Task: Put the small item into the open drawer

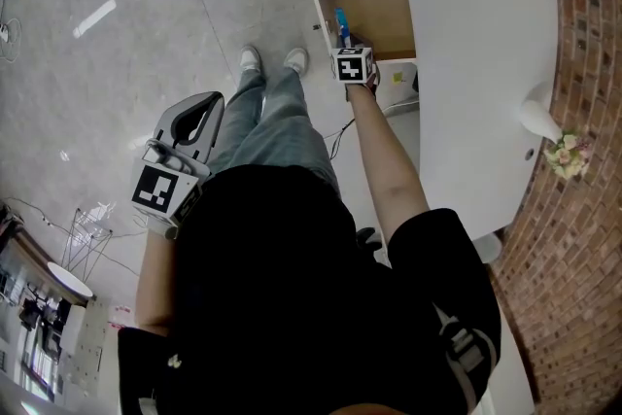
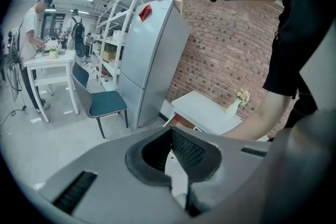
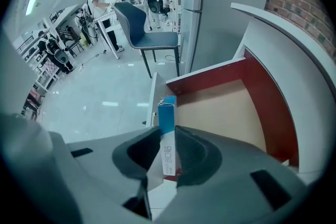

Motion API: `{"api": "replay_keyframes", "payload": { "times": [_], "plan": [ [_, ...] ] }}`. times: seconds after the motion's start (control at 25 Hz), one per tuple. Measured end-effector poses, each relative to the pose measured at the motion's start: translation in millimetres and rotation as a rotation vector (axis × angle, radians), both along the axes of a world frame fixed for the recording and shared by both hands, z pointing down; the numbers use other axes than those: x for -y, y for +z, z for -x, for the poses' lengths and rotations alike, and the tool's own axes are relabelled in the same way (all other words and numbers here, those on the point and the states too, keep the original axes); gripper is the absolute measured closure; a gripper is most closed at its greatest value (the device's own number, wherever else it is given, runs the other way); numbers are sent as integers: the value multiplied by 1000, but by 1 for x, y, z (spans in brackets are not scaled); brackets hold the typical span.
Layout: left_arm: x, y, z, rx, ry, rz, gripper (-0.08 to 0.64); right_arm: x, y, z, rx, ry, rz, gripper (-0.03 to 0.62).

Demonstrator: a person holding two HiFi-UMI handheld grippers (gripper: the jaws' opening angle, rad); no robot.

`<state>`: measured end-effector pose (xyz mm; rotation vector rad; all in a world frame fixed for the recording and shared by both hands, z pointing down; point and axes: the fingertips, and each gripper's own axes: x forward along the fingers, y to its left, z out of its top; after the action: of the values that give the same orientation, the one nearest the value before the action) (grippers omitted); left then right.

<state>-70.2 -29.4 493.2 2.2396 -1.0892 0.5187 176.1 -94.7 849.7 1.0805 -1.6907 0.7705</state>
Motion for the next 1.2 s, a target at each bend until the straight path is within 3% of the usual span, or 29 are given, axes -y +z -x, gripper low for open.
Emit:
{"api": "replay_keyframes", "payload": {
  "times": [0.28,0.72,1.2],
  "plan": [
    [-1,2,1,-5,8,-7,557,6,-1,6,16,4,2,460],
    [6,-2,3,-25,3,-33,557,17,-21,13,9,14,-18,471],
    [30,-22,8,-72,10,-133,557,58,-117,39,93,21,-200,575]
  ]
}}
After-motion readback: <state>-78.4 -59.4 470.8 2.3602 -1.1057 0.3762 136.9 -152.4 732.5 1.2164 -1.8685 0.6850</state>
